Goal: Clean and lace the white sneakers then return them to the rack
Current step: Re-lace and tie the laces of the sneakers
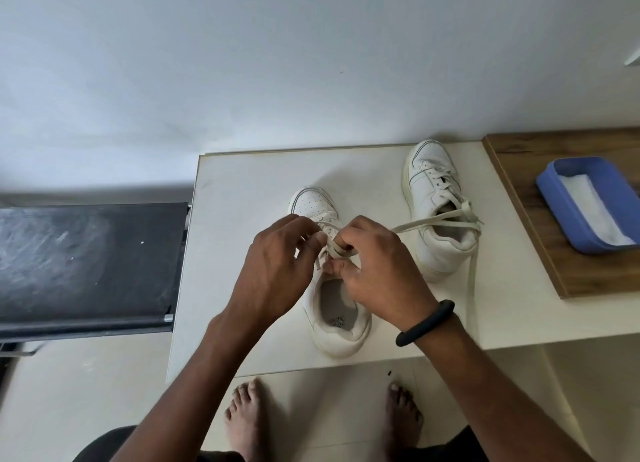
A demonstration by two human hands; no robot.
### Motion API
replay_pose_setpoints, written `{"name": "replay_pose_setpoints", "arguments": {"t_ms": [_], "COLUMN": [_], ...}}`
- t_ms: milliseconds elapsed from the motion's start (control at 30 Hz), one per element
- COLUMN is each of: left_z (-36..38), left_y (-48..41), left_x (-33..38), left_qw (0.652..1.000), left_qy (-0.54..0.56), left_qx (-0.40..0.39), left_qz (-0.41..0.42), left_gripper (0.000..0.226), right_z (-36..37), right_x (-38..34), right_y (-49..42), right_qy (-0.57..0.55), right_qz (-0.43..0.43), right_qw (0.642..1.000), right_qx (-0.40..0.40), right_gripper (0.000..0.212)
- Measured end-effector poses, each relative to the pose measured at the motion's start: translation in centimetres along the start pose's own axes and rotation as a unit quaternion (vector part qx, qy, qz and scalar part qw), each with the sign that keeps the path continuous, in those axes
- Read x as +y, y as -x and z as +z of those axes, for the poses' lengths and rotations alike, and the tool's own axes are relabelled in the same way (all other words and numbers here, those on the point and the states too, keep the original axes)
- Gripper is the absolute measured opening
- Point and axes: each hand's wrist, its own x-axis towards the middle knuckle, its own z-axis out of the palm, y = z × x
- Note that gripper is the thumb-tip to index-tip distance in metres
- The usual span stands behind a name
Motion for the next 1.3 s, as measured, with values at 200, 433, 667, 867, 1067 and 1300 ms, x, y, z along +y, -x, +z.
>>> {"name": "replay_pose_setpoints", "arguments": {"t_ms": [200,433,667,867,1067,1300], "left_z": [0.3,-0.5,-0.5,-1.2,-1.8,-1.8], "left_y": [0.0,-0.2,-0.2,-0.3,-0.4,-0.4], "left_x": [-0.2,0.1,0.4,-0.4,-1.2,-1.2], "left_qw": [0.999,0.999,0.997,0.997,0.994,0.993], "left_qy": [-0.005,0.012,0.04,0.008,0.006,0.023], "left_qx": [-0.011,-0.028,-0.048,-0.034,-0.064,-0.07], "left_qz": [-0.048,-0.045,-0.051,-0.071,-0.084,-0.097], "left_gripper": [0.024,0.022,0.021,0.02,0.02,0.018], "right_z": [-0.7,-3.1,-6.5,-12.7,-18.4,-12.0], "right_x": [-0.3,-0.7,-0.7,-0.2,2.7,3.6], "right_y": [0.5,0.5,1.1,2.9,5.7,3.1], "right_qy": [0.152,-0.125,-0.561,-0.384,-0.111,0.122], "right_qz": [-0.07,0.046,0.156,0.093,0.169,0.201], "right_qw": [0.984,0.989,0.801,0.909,0.957,0.966], "right_qx": [0.06,0.059,-0.138,-0.129,-0.209,-0.106], "right_gripper": [0.009,0.018,0.021,0.035,0.072,0.036]}}
